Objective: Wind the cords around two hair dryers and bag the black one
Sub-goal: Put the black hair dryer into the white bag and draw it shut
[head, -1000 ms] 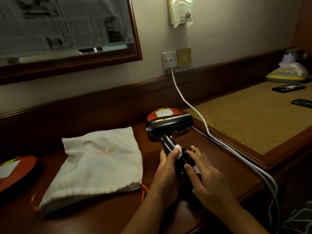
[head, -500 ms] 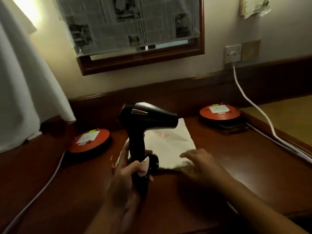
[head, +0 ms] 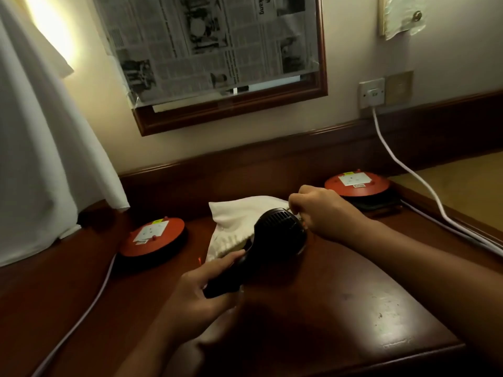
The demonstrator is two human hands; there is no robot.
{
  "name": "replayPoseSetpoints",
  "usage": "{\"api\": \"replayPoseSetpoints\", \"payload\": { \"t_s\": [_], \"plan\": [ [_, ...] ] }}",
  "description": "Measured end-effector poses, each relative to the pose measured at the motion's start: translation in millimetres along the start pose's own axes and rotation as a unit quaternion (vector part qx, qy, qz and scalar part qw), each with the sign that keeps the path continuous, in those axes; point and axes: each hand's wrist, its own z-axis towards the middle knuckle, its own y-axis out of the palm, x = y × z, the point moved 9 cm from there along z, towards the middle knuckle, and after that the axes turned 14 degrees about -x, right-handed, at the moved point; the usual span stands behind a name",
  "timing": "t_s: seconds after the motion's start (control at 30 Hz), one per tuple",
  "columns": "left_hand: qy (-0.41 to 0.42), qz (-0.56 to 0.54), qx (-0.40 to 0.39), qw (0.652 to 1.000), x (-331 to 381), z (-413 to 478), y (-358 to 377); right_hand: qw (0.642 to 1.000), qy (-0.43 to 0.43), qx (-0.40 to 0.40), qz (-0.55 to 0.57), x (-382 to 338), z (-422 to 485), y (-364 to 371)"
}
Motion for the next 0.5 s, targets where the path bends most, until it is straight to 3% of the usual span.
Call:
{"api": "replayPoseSetpoints", "payload": {
  "t_s": [0.13,0.27,0.5],
  "plan": [
    [0.018,0.072,0.061,0.995,-1.4,12.9,-15.8,0.993,0.019,-0.076,-0.084,1.2,6.2,-2.5],
    [0.045,0.011,0.091,0.995,0.7,3.5,-28.1,0.985,0.033,-0.102,-0.136,-0.6,6.0,-0.1],
    [0.055,0.020,0.078,0.995,7.8,14.3,-20.8,0.993,-0.013,-0.107,-0.053,-9.8,4.8,-4.6]
  ]
}}
